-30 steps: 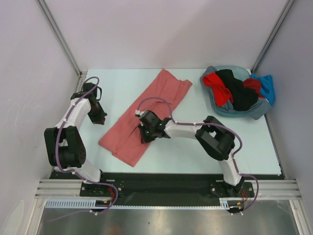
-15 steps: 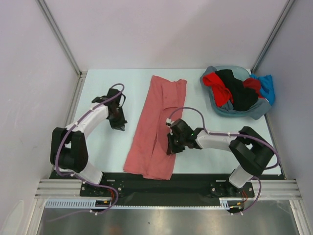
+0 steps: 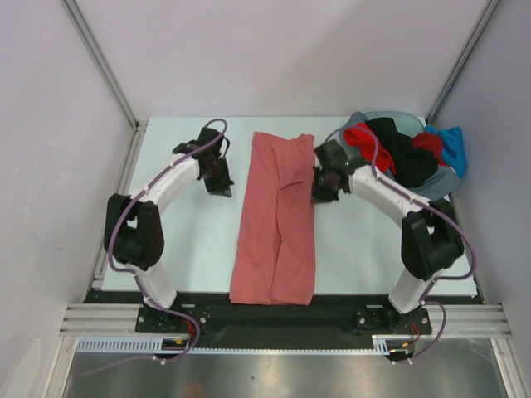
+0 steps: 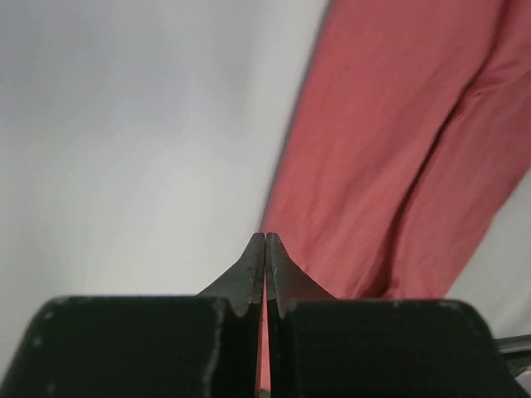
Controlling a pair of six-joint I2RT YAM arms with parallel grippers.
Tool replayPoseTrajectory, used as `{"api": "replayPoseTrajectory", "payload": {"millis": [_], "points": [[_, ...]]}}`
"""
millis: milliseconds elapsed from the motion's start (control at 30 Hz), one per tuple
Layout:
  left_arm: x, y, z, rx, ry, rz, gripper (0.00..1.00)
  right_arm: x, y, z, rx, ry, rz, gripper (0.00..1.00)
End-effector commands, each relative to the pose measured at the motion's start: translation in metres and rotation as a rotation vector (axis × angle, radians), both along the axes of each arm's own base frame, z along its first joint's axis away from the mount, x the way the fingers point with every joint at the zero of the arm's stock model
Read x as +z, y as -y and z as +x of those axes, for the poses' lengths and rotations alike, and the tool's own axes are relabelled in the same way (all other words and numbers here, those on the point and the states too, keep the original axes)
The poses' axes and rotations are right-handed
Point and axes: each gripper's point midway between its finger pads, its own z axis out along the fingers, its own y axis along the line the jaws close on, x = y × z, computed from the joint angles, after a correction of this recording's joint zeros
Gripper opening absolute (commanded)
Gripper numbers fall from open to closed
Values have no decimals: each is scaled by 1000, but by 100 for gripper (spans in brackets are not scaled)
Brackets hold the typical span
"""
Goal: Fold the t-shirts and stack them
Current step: Fold the tshirt
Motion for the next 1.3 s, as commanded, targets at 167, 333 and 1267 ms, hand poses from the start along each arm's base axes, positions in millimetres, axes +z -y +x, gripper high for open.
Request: {"api": "replayPoseTrajectory", "payload": {"millis": [167, 333, 1267], "points": [[4, 85, 132, 31, 193, -267, 1, 24, 18, 171, -221, 200, -33, 0], [-6, 116, 178, 149, 187, -342, 0, -3, 12, 220, -257, 189, -66, 0], [-98, 96, 294, 522, 152, -606, 0, -112, -38, 316, -318, 228, 216, 0]]}}
